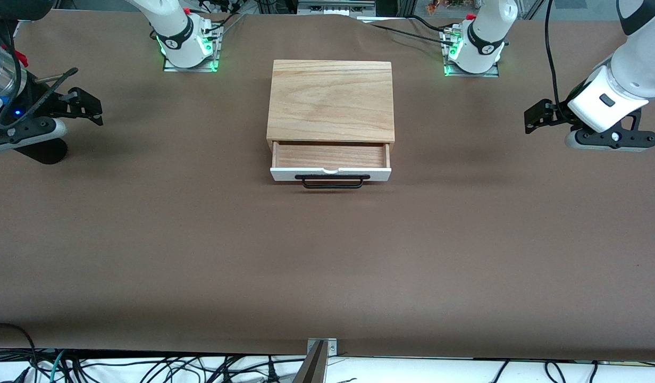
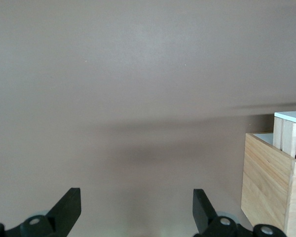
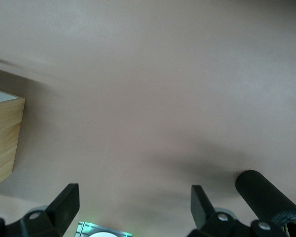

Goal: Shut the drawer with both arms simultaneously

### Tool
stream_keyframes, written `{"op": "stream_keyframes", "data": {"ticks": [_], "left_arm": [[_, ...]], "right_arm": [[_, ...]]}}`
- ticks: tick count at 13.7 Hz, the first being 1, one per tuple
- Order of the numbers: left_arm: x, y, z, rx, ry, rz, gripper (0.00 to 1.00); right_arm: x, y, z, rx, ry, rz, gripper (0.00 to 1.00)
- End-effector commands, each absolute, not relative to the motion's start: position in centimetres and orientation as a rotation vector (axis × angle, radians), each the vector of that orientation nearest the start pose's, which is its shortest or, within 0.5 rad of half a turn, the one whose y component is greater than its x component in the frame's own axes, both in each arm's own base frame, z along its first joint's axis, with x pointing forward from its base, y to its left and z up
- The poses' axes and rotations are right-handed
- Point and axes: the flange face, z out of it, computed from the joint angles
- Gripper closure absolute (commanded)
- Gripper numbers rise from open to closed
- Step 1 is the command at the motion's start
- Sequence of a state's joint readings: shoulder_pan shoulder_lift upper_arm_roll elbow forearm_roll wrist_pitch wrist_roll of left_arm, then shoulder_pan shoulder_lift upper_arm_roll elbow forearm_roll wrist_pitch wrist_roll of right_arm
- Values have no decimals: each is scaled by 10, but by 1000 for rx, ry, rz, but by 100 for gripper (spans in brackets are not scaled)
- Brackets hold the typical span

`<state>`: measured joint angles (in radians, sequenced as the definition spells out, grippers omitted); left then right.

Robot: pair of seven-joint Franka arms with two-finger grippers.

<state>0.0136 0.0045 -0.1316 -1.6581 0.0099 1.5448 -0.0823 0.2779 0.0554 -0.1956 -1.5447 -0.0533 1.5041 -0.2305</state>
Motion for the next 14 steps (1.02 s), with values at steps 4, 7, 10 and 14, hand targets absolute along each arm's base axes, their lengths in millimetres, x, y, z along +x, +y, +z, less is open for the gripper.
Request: {"op": "stream_keyframes", "data": {"ticks": [4,7,10,14], "left_arm": [[547,-65,585,-3101,62,193,0],[547,-65,585,-3101,62,193,0],[547,-68,586,-3102,65,188,0],[547,-65,586,-3102,65,188,0]], "right_arm": [[563,38,603,-3152,-449,79,0],[566,36,600,-3154,-440,82,0],[569,36,601,-3156,-440,62,0],[574,38,607,-3132,-451,44,0]]}}
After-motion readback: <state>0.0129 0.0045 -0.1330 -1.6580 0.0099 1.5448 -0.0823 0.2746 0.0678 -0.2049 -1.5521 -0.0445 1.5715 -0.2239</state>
